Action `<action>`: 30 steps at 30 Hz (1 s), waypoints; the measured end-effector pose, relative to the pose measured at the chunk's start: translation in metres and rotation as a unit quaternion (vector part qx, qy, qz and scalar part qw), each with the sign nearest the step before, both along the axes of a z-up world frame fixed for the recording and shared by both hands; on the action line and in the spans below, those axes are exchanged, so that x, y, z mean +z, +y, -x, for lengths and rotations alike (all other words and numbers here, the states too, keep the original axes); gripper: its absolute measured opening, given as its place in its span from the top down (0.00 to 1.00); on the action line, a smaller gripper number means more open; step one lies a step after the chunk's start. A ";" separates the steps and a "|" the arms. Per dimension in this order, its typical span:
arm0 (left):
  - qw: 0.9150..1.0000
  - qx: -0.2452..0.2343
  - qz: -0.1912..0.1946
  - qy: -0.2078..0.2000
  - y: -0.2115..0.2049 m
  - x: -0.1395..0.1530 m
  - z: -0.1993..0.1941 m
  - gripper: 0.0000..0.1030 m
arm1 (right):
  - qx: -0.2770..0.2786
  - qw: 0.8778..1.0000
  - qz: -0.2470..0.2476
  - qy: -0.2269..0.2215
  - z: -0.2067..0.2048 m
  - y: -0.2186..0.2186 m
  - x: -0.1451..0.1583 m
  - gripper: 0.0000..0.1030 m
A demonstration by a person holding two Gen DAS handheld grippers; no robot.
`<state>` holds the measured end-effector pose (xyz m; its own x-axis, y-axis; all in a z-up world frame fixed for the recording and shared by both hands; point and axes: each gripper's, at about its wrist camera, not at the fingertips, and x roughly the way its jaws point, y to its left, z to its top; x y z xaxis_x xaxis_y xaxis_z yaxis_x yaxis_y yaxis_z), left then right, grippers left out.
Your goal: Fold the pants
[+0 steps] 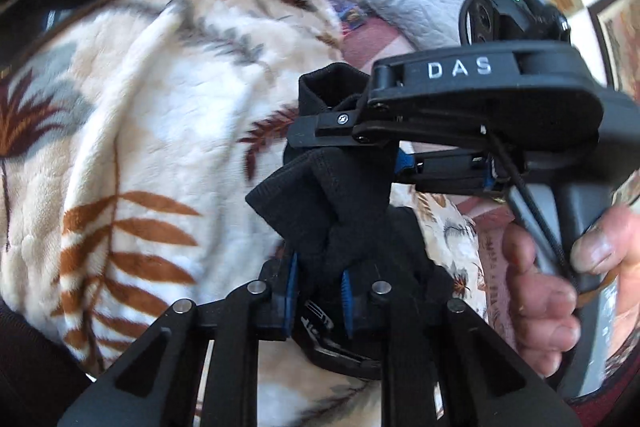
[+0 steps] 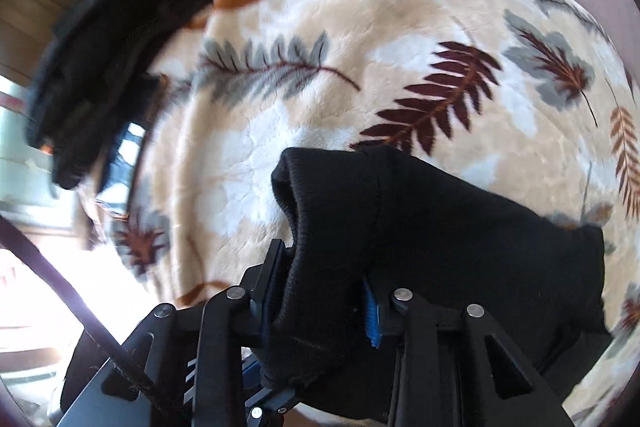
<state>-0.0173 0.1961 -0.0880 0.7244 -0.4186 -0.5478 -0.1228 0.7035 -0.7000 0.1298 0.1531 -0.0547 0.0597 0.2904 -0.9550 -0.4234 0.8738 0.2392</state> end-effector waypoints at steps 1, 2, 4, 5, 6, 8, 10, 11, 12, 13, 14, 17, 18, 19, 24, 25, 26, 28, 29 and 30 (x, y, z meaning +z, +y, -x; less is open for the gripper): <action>1.000 -0.005 -0.001 -0.006 -0.005 0.007 0.001 0.84 | -0.003 1.000 -0.014 -0.006 0.004 -0.008 0.006 0.66; 1.000 -0.009 -0.003 -0.010 -0.009 0.011 0.002 0.84 | -0.006 0.999 -0.030 -0.015 0.009 -0.018 0.014 0.66; 1.000 -0.020 -0.006 -0.015 -0.020 0.022 0.003 0.84 | -0.017 0.997 -0.064 -0.030 0.016 -0.039 0.027 0.66; 1.000 -0.026 -0.006 -0.015 -0.025 0.025 0.003 0.84 | -0.023 0.996 -0.079 -0.034 0.018 -0.044 0.032 0.67; 0.999 -0.032 -0.008 -0.014 -0.027 0.029 0.000 0.84 | -0.030 0.995 -0.093 -0.037 0.020 -0.053 0.039 0.67; 0.998 -0.049 -0.024 -0.015 -0.041 0.038 -0.002 0.84 | -0.043 0.991 -0.122 -0.044 0.026 -0.071 0.047 0.67; 0.997 -0.066 -0.043 -0.017 -0.057 0.046 -0.004 0.84 | -0.059 0.986 -0.148 -0.049 0.030 -0.096 0.052 0.67; 0.995 -0.079 -0.054 -0.017 -0.071 0.049 -0.011 0.84 | -0.067 0.984 -0.157 -0.051 0.033 -0.105 0.054 0.67; 0.994 -0.090 -0.063 -0.017 -0.081 0.050 -0.006 0.84 | -0.076 0.982 -0.166 -0.051 0.034 -0.115 0.055 0.67; 0.992 -0.100 -0.071 -0.016 -0.091 0.051 -0.006 0.84 | -0.086 0.980 -0.174 -0.053 0.037 -0.129 0.055 0.67; 0.990 -0.112 -0.082 -0.015 -0.103 0.051 -0.006 0.84 | -0.095 0.978 -0.180 -0.055 0.039 -0.143 0.054 0.67; 0.982 -0.148 -0.114 -0.008 -0.139 0.048 -0.005 0.84 | -0.121 0.972 -0.192 -0.056 0.045 -0.180 0.047 0.67; 0.980 -0.158 -0.121 -0.005 -0.149 0.046 -0.006 0.84 | -0.135 0.969 -0.199 -0.053 0.048 -0.198 0.042 0.67; 0.978 -0.167 -0.128 -0.003 -0.158 0.045 -0.007 0.84 | -0.146 0.967 -0.204 -0.051 0.049 -0.209 0.037 0.67; 0.966 -0.205 -0.158 0.004 -0.195 0.037 -0.008 0.83 | -0.197 0.948 -0.247 -0.029 0.060 -0.271 0.014 0.67; 0.964 -0.210 -0.164 0.005 -0.199 0.034 -0.011 0.82 | -0.206 0.944 -0.257 -0.025 0.062 -0.281 0.009 0.67; 0.961 -0.217 -0.171 0.007 -0.204 0.032 -0.012 0.79 | -0.211 0.941 -0.263 -0.023 0.064 -0.287 0.006 0.67; 0.958 -0.228 -0.172 0.011 -0.209 0.029 -0.009 0.71 | -0.221 0.935 -0.276 -0.017 0.069 -0.301 -0.003 0.67; 0.958 -0.232 -0.166 0.013 -0.209 0.029 -0.008 0.68 | -0.225 0.933 -0.281 -0.014 0.070 -0.306 -0.007 0.67; 0.959 -0.236 -0.159 0.013 -0.209 0.031 -0.004 0.61 | -0.227 0.932 -0.283 -0.013 0.072 -0.308 -0.009 0.67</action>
<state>-0.0129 -0.0131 -0.0570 0.4799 -0.5056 -0.7170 0.2469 0.8620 -0.4427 0.0578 -0.1550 -0.0639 0.3201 0.6869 -0.6524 -0.0534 0.7007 0.7115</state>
